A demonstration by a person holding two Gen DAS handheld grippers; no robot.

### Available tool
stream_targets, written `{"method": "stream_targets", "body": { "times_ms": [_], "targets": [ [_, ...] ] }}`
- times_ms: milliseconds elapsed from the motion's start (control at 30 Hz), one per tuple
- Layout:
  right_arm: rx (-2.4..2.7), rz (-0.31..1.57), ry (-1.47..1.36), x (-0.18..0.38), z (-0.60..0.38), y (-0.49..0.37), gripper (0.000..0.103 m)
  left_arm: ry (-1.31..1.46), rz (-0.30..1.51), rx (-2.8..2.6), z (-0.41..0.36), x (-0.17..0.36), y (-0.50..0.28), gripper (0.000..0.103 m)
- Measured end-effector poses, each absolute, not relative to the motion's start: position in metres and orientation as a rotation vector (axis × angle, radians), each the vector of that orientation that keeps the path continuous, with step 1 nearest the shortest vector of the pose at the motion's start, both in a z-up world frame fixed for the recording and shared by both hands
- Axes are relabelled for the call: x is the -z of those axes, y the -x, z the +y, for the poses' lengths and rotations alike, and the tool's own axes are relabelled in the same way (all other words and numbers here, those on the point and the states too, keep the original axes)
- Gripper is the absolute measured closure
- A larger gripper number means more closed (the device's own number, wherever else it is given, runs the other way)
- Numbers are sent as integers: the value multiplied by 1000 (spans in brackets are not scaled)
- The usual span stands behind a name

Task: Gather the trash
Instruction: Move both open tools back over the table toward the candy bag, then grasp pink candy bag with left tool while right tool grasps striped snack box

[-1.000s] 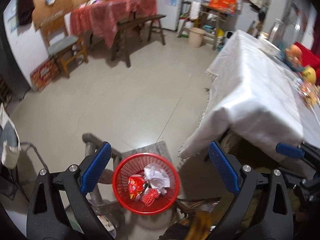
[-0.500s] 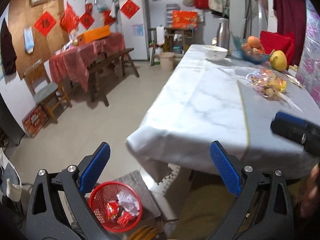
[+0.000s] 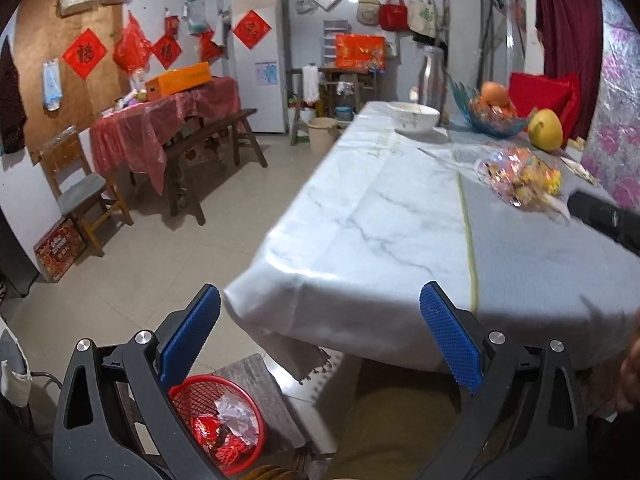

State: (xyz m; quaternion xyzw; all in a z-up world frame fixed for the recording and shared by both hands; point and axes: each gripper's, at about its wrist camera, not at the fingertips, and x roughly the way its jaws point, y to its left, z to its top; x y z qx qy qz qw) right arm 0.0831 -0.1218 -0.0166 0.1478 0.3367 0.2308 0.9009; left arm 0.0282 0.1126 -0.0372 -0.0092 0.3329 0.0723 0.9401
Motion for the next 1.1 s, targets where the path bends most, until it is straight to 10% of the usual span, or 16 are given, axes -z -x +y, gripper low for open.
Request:
{"method": "stream_targets", "body": {
  "times_ms": [1100],
  "targets": [
    [-237,829,-387,75,-205,-186,23,22,799,-82,87,91,-60,7]
  ]
}}
